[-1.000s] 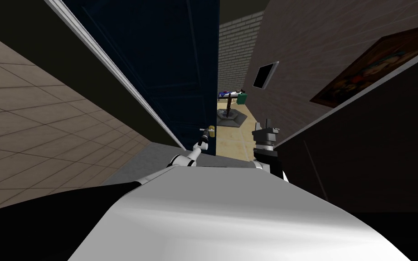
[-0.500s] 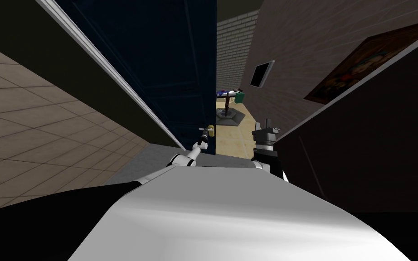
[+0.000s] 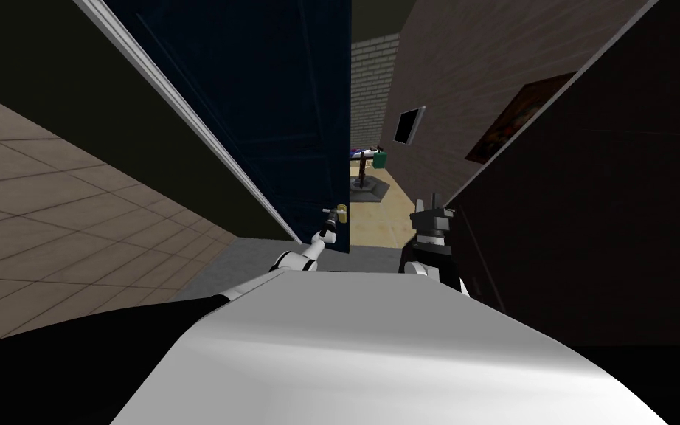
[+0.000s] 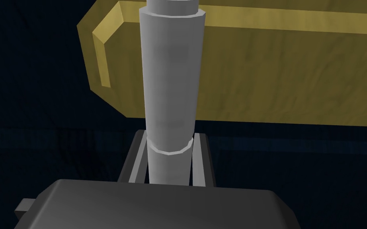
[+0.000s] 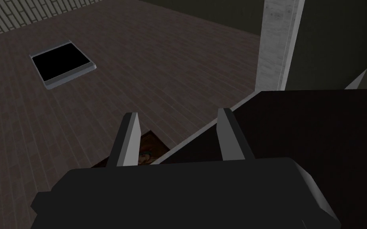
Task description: Pull the door open
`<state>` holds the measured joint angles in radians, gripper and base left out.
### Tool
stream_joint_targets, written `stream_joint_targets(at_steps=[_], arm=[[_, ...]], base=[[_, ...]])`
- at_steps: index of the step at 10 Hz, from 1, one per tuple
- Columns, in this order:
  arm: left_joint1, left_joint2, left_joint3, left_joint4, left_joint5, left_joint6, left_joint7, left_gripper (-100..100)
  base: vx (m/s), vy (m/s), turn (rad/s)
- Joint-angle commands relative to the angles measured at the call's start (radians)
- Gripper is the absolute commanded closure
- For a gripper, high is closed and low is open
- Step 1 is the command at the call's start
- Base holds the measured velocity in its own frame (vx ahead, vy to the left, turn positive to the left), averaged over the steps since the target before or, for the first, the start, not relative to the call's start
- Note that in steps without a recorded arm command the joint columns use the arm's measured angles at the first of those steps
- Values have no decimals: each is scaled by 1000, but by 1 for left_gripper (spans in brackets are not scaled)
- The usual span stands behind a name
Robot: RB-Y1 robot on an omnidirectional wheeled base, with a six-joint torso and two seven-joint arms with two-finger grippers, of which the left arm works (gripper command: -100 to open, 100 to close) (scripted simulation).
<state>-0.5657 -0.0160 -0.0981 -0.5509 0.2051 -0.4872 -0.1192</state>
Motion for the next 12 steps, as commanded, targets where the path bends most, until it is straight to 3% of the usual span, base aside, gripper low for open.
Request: stream_joint_targets(at_steps=[1,6,12], arm=[[3,9,-2,-4,0,1,0,100],[2,41,-3,-3,3,-2,4,100],[-1,85,-4,-1,8,-7,11,100]], base=[[-216,104,-219],[-223,59,-169],[-196,-3,-168]])
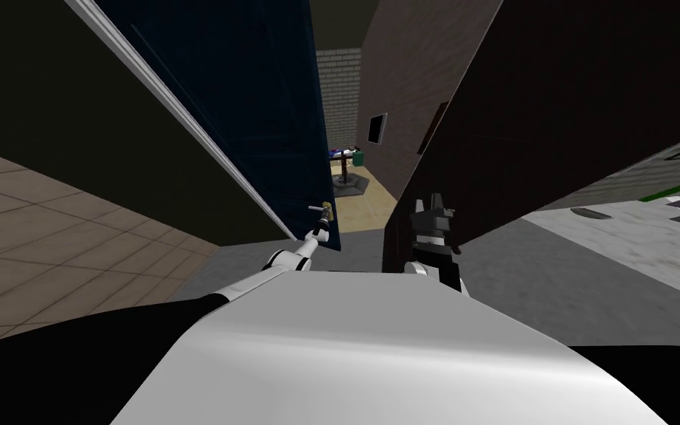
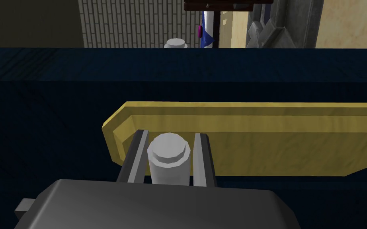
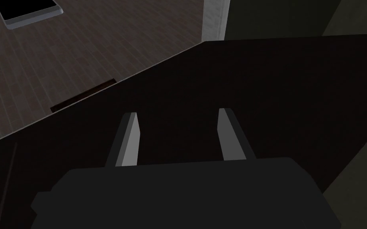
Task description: Pull the door open
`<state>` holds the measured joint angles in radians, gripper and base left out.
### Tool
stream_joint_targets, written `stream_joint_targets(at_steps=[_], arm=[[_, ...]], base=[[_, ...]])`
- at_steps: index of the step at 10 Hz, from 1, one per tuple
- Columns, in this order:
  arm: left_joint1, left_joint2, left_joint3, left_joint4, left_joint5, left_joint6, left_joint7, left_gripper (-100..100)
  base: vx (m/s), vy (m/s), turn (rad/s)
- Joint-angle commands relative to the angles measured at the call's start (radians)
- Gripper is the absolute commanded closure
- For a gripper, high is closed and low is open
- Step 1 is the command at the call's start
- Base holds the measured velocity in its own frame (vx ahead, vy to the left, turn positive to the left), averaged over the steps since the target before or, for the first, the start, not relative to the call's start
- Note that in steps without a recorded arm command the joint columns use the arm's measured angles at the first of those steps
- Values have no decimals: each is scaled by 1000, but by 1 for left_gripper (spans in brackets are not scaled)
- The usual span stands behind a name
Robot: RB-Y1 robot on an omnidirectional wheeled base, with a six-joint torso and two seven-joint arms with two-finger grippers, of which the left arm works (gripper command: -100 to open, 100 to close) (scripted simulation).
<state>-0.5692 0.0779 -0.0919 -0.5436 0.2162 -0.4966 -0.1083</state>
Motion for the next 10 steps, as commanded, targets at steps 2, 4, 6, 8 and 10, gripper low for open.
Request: stream_joint_targets(at_steps=[2,4,6,8,10], arm=[[2,4,-11,-8,-2,1,3,100],[1,23,-11,-6,1,-1,7,100],[4,43,-21,0,6,-7,42,-100],[10,68,-35,1,11,-14,85,-100],[14,83,-44,2,14,-17,110,-100]], base=[[-175,-7,-124],[-179,-30,-182],[-137,100,-112],[-78,204,-117],[-157,162,-98]])
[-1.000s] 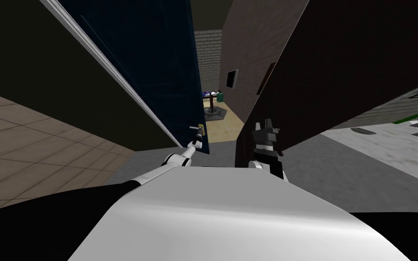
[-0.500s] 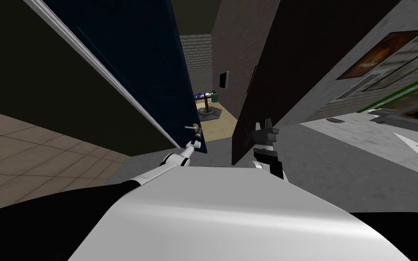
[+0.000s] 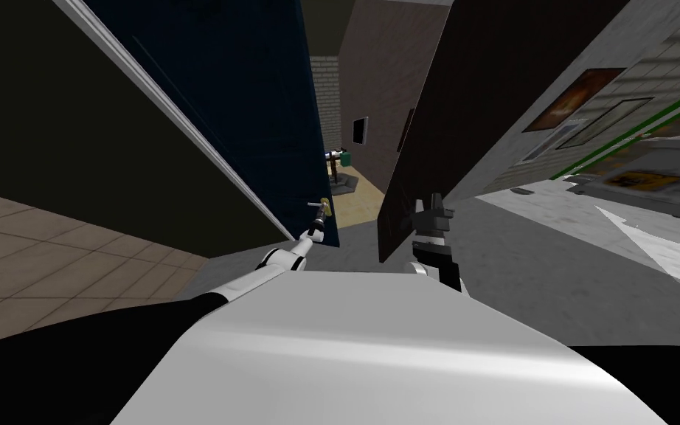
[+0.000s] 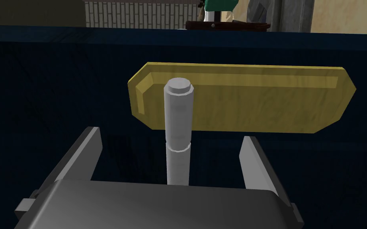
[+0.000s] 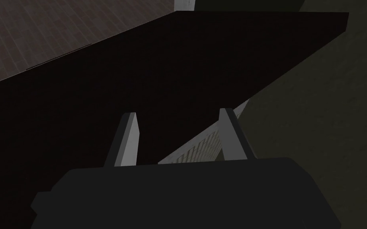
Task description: Pull the door open
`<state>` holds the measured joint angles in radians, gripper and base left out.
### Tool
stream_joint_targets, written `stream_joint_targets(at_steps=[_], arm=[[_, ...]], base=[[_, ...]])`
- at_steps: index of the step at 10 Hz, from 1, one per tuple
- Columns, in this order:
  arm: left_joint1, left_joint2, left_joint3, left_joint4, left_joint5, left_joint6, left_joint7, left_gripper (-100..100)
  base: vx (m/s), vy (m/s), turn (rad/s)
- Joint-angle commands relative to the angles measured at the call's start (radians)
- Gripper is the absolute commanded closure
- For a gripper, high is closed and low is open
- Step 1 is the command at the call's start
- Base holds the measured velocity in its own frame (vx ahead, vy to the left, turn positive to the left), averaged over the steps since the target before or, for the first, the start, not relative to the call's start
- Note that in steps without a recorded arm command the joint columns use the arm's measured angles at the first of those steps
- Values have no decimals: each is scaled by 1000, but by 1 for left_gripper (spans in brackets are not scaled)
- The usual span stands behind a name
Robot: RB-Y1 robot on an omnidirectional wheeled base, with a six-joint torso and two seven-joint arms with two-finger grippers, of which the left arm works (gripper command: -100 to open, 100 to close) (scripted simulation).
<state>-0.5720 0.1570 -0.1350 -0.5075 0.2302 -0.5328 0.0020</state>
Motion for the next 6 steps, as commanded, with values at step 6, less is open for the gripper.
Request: stream_joint_targets(at_steps=[6], arm=[[33,66,-36,-31,14,4,104,-100]], base=[[-111,129,-99]])
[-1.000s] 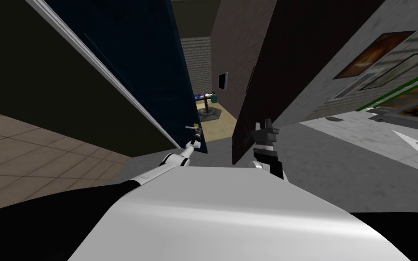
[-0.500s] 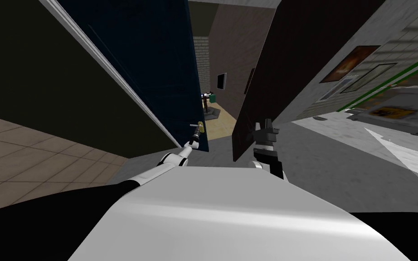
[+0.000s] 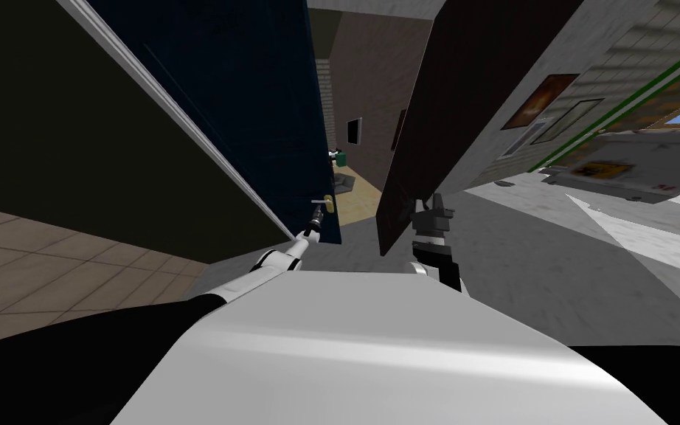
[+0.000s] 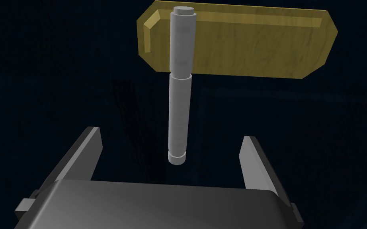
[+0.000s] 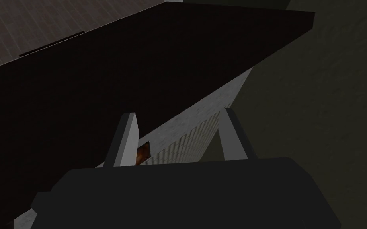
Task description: Pull the door open
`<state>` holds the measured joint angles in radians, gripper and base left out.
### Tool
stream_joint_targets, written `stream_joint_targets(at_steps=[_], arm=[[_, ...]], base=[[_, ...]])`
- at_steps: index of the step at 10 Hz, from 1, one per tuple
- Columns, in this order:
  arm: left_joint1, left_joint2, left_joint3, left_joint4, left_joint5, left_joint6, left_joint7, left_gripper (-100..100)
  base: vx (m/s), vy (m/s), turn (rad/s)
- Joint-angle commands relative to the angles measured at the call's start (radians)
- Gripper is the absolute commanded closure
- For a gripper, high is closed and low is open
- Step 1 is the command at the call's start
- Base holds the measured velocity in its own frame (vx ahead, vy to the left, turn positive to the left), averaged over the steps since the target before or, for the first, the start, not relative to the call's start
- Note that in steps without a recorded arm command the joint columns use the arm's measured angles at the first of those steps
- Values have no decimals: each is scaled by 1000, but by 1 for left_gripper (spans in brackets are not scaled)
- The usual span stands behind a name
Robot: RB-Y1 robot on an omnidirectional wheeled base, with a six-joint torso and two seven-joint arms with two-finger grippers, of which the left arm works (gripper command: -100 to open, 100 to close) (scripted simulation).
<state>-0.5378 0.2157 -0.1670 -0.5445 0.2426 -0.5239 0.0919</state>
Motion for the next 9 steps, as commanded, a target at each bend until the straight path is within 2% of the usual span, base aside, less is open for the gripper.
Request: stream_joint_targets(at_steps=[1,2,3,4,5,6,8,9], arm=[[1,15,-9,6,3,-7,28,-100],[-8,9,-7,23,1,-13,19,-100],[9,49,-4,31,8,-31,53,-100],[9,49,-4,20,8,-31,53,-100],[9,49,-4,31,8,-31,53,-100],[22,79,-2,35,12,-42,76,-100],[36,113,1,40,17,-55,102,-100],[36,113,1,40,17,-55,102,-100]], base=[[-141,165,-89],[-67,71,-23],[78,-71,-235],[115,-78,-92],[69,-51,27],[97,-79,-164],[127,-68,-127],[72,-36,-38]])
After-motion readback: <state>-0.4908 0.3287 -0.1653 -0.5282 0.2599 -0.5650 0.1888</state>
